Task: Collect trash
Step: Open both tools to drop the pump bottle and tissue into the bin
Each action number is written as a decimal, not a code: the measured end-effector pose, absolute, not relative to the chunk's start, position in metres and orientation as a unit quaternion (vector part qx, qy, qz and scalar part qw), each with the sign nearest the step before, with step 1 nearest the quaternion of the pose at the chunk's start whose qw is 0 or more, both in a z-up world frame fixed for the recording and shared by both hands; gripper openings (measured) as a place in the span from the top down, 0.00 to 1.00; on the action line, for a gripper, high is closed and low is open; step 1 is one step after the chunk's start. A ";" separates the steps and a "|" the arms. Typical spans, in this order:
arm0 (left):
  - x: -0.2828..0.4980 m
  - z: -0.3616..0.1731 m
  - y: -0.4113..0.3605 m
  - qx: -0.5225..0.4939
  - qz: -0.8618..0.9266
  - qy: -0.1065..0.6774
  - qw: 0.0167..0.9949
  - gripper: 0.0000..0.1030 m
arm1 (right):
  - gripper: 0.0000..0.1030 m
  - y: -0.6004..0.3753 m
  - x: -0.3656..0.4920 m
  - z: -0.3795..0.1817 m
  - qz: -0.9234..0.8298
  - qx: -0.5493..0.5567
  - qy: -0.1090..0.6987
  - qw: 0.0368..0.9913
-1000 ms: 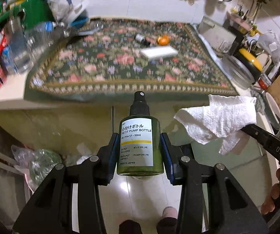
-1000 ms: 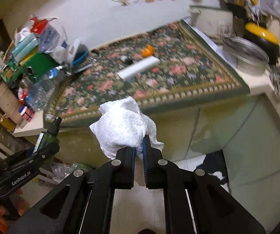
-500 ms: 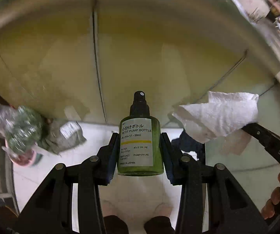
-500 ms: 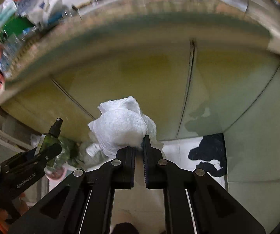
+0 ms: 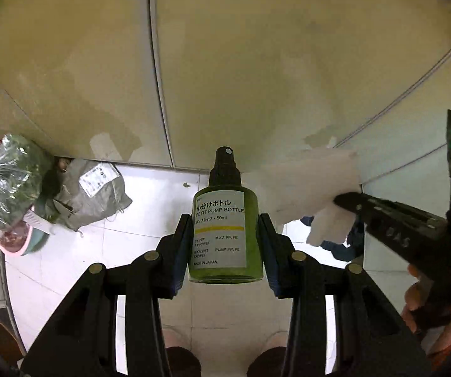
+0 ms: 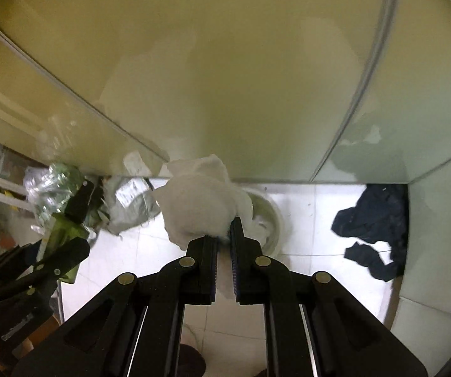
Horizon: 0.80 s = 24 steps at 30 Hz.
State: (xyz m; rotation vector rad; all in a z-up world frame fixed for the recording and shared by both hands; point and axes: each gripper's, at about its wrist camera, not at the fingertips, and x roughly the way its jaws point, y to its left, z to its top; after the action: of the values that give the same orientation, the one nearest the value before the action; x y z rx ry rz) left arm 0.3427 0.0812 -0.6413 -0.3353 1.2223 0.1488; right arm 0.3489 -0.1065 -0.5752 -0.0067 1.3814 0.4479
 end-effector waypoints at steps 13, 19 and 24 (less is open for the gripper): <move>0.374 -0.695 0.061 -0.154 0.031 0.599 0.785 0.60 | 0.57 -0.125 0.363 -0.595 0.194 0.019 0.639 0.744; 0.397 -0.702 0.039 -0.141 0.008 0.612 0.778 0.57 | 0.57 -0.148 0.367 -0.578 0.171 0.032 0.627 0.759; 0.399 -0.688 0.032 -0.108 0.009 0.619 0.778 0.57 | 0.57 -0.155 0.365 -0.556 0.169 0.027 0.618 0.767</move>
State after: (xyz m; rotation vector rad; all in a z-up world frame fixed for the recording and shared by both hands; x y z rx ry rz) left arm 0.3995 0.0320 -0.6880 -0.2346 1.3390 0.0194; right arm 0.3650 -0.1552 -0.5555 0.0578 1.3427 0.3664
